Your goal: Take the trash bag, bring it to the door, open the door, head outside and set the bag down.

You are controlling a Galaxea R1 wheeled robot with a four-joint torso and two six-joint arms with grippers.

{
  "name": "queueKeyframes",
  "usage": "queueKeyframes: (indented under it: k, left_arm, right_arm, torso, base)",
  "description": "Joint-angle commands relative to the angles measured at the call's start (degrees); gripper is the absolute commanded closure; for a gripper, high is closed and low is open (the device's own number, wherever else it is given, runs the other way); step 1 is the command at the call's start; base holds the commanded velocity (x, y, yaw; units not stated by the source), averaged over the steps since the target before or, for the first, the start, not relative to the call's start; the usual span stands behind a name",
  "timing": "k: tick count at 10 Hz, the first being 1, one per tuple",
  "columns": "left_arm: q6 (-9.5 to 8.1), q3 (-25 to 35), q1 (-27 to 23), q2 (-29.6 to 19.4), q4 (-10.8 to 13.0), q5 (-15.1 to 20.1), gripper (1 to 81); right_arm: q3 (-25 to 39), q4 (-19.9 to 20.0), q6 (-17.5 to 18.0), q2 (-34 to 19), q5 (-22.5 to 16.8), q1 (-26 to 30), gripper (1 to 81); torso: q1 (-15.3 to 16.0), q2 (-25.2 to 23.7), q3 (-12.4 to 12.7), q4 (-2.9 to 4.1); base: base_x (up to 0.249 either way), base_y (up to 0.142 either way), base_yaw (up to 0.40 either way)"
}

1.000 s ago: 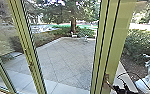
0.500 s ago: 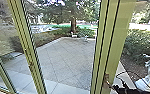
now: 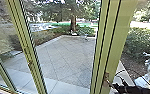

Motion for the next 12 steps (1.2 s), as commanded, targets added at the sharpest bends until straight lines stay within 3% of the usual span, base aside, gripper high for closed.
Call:
queueKeyframes:
  k: [1,2,7,12]
  left_arm:
    - [0.5,0.5,-1.1,0.0,-0.4,3.9,81.1]
    - [0.5,0.5,-1.1,-0.1,-0.4,3.9,81.1]
    - [0.5,0.5,-0.8,-0.2,-0.3,4.0,81.1]
    - [0.5,0.5,-0.1,-0.3,-0.2,4.0,81.1]
  right_arm:
    - [1.3,-4.0,-0.4,5.2,-15.1,0.3,1.0]
    - [1.3,-4.0,-0.4,4.9,-15.1,0.9,1.0]
    - [1.4,-3.9,0.1,3.6,-13.8,5.9,1.0]
    - [1.3,-3.9,0.2,3.8,-11.6,6.8,1.0]
  torso:
    - [0.1,0.0,-3.1,0.0]
    - [0.1,0.0,-1.2,0.0]
    - [0.1,0.0,-2.2,-0.04]
    - [0.1,0.0,-2.3,-0.04]
  base:
    - [0.0,0.0,0.0]
    - [0.0,0.0,0.0]
    - [0.0,0.0,0.0]
    - [0.0,0.0,0.0]
